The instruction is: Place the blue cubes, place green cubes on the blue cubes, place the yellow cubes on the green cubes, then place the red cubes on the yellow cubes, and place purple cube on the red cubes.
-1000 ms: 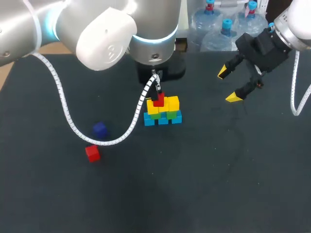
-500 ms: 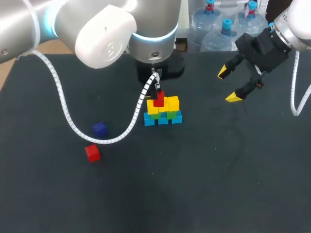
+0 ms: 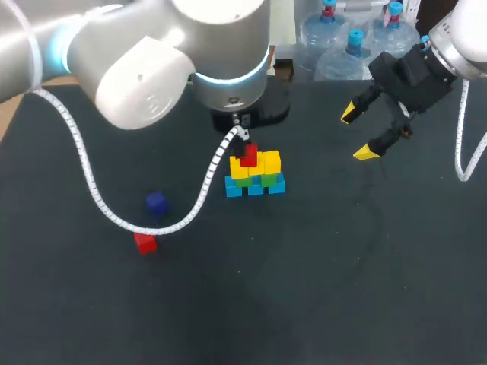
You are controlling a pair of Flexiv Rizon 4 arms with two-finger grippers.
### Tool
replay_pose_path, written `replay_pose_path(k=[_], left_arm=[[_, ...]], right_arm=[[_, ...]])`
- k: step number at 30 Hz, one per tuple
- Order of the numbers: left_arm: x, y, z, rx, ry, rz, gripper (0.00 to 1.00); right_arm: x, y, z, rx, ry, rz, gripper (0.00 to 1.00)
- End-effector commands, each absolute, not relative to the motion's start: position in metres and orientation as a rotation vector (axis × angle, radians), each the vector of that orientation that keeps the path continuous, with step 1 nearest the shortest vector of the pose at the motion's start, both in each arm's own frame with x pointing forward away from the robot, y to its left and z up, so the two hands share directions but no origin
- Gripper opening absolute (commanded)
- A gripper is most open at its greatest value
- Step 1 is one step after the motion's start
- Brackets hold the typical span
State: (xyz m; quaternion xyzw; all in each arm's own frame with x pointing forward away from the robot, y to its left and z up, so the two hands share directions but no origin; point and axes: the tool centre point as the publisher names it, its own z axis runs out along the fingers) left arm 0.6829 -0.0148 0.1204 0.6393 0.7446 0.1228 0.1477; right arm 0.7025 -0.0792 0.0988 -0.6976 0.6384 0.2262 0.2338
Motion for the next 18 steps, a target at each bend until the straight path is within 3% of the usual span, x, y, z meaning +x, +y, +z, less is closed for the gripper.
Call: replay_pose_path(k=[1, 8, 15, 16, 17, 18], left_arm=[[0.669, -0.005, 0.133, 1.821, 2.129, 0.395, 0.0], [0.662, 0.003, 0.148, 1.804, 2.143, 0.471, 0.0], [0.66, 0.012, 0.166, 1.777, 2.111, 0.494, 0.17], [0.66, 0.013, 0.168, 1.773, 2.108, 0.488, 0.31], [0.659, 0.014, 0.169, 1.772, 2.109, 0.489, 0.53], [0.659, 0.014, 0.17, 1.774, 2.11, 0.488, 1.0]], right_arm=[[0.702, -0.079, 0.099, -1.915, 1.751, 0.621, 1.0], [0.702, -0.079, 0.099, -1.915, 1.751, 0.621, 1.0], [0.702, -0.079, 0.099, -1.915, 1.751, 0.621, 1.0], [0.702, -0.079, 0.099, -1.915, 1.751, 0.621, 1.0], [0.702, -0.079, 0.099, -1.915, 1.751, 0.621, 1.0], [0.702, -0.079, 0.099, -1.915, 1.751, 0.621, 1.0]])
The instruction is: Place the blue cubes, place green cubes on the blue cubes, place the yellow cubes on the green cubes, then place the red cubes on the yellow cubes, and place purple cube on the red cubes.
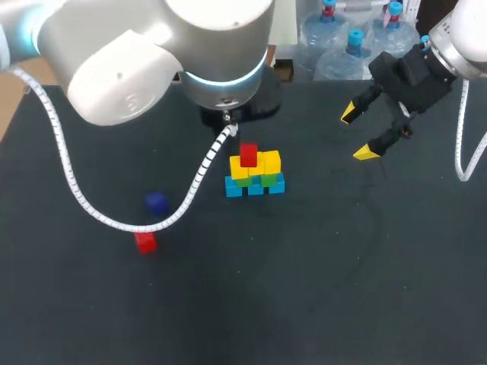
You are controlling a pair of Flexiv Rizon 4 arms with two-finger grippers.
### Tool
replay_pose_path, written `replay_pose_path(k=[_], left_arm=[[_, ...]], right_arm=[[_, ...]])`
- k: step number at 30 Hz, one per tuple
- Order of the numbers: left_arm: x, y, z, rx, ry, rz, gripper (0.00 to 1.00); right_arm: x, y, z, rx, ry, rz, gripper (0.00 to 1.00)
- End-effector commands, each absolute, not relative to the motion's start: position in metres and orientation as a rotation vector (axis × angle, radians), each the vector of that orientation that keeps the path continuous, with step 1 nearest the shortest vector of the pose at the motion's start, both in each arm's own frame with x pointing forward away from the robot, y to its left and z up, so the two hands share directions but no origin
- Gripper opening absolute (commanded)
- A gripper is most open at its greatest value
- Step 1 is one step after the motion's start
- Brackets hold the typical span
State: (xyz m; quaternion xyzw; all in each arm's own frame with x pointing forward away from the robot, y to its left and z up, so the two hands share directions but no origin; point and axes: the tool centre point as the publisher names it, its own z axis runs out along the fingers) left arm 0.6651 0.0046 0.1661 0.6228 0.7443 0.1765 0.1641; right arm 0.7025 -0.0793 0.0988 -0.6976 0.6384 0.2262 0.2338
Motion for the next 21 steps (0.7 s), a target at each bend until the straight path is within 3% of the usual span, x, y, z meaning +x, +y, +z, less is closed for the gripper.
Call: replay_pose_path(k=[1, 21], left_arm=[[0.6587, 0.0145, 0.1711, 1.776, 2.111, 0.481, 1.0], [0.6561, 0.0156, 0.1734, 1.802, 2.06, 0.4, 1.0]], right_arm=[[0.7024, -0.0793, 0.0987, -1.915, 1.751, 0.621, 1.0], [0.7024, -0.0793, 0.0987, -1.915, 1.751, 0.621, 1.0]])
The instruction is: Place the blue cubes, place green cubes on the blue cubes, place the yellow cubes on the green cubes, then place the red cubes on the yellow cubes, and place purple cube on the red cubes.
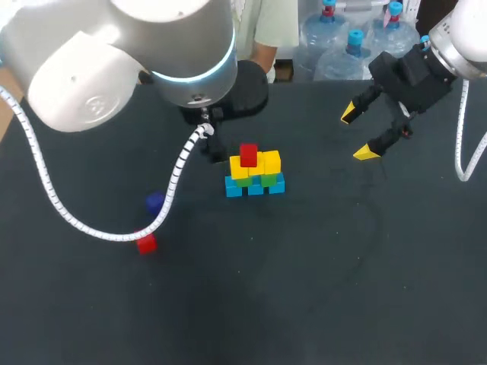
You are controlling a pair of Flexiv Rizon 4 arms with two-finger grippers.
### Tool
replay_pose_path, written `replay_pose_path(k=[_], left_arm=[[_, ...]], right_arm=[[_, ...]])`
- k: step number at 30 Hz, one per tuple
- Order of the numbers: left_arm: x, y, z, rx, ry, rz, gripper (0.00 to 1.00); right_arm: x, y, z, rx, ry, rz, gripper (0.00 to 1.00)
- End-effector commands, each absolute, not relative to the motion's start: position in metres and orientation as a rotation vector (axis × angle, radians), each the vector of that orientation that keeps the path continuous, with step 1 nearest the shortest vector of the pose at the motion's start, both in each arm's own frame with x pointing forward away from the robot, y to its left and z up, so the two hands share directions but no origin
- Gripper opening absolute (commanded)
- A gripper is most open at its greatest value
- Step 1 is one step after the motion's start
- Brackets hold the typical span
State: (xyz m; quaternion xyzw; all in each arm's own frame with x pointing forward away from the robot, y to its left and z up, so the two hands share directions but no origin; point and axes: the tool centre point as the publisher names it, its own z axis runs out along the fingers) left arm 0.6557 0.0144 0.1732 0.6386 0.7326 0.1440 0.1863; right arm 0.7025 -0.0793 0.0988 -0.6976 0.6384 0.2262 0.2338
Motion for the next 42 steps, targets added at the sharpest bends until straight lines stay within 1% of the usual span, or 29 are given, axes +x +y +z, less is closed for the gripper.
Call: replay_pose_path(k=[1, 5, 10, 23, 30, 34, 42], left_arm=[[0.656, 0.016, 0.173, 1.802, 2.06, 0.4, 1.0], [0.66, 0.022, 0.18, 1.744, 2.039, 0.319, 1.0], [0.67, 0.043, 0.18, 1.679, 2.037, 0.129, 1.0], [0.67, 0.088, 0.171, 1.607, 2.136, 0.047, 1.0], [0.665, 0.093, 0.164, 1.671, 2.216, 0.093, 1.0], [0.649, 0.085, 0.167, 1.757, 2.26, 0.193, 1.0], [0.607, 0.077, 0.173, 1.781, 2.437, 0.467, 1.0]], right_arm=[[0.702, -0.079, 0.099, -1.915, 1.751, 0.621, 1.0], [0.702, -0.079, 0.099, -1.915, 1.751, 0.621, 1.0], [0.702, -0.079, 0.099, -1.915, 1.751, 0.621, 1.0], [0.702, -0.079, 0.099, -1.915, 1.751, 0.621, 1.0], [0.702, -0.079, 0.099, -1.915, 1.751, 0.621, 1.0], [0.702, -0.079, 0.099, -1.915, 1.751, 0.621, 1.0], [0.702, -0.079, 0.099, -1.915, 1.751, 0.621, 1.0]])
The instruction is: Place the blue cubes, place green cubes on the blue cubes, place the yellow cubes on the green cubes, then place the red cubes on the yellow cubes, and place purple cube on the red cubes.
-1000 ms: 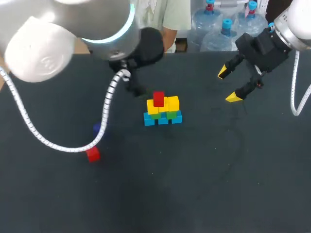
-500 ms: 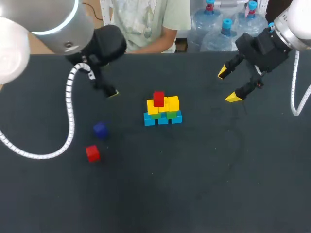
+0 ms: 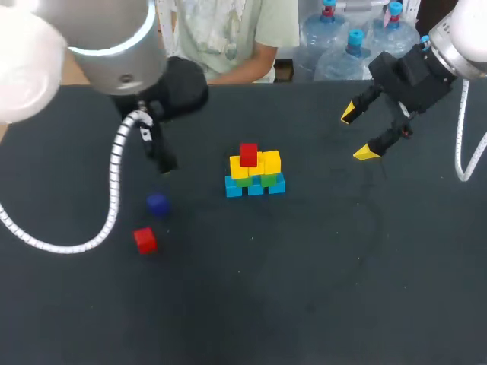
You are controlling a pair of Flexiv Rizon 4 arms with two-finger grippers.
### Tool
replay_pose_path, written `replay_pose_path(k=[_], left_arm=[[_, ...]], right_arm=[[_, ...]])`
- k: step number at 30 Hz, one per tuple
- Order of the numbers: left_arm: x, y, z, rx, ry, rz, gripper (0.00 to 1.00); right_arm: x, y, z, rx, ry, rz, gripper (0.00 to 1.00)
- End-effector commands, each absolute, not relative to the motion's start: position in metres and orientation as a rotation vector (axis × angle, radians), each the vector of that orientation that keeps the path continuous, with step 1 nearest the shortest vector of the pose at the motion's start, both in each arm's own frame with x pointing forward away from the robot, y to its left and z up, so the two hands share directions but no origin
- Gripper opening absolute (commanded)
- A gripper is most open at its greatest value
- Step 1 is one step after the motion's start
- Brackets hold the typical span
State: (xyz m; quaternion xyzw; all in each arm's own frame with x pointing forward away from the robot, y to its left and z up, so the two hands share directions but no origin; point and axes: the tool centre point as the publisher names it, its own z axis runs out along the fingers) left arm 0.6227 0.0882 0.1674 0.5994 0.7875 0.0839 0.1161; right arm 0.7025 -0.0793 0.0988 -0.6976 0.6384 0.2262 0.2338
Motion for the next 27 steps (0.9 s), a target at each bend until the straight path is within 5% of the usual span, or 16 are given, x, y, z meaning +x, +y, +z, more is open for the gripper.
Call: replay_pose_path(k=[1, 27], left_arm=[[0.602, 0.076, 0.172, 1.775, 2.454, 0.489, 1.0], [0.566, 0.088, 0.118, 1.743, 2.595, 0.352, 1.0]], right_arm=[[0.702, -0.079, 0.099, -1.915, 1.751, 0.621, 1.0], [0.702, -0.079, 0.099, -1.915, 1.751, 0.621, 1.0]])
